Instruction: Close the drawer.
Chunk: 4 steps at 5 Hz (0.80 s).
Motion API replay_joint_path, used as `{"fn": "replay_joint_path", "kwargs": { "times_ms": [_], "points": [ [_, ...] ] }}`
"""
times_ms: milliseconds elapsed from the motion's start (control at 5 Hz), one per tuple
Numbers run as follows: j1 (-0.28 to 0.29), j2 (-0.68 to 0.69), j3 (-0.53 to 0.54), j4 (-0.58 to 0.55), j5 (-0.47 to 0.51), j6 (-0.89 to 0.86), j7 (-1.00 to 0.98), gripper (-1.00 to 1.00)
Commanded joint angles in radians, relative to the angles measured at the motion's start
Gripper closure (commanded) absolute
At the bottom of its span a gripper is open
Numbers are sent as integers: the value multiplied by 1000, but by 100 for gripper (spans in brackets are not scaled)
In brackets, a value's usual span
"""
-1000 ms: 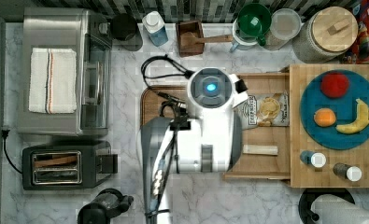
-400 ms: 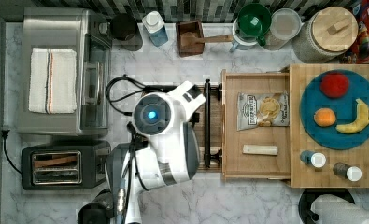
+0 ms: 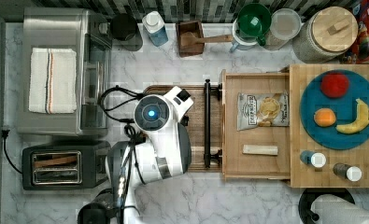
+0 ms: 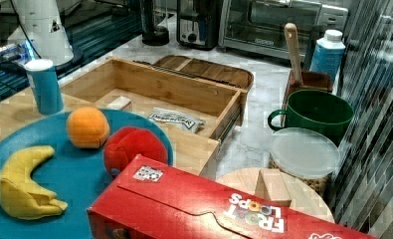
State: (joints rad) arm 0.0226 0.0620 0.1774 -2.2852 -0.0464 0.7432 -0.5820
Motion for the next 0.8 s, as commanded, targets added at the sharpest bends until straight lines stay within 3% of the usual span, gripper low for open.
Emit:
{"fn": "replay_joint_path", "kwargs": {
  "times_ms": [200, 400, 800],
  "points": [
    [-56, 93, -48, -42, -36, 124, -143, 100],
    [-72, 88, -61, -59, -69, 162, -167, 100],
    [-168, 109, -78, -40, -61, 182, -383, 100]
  ]
}}
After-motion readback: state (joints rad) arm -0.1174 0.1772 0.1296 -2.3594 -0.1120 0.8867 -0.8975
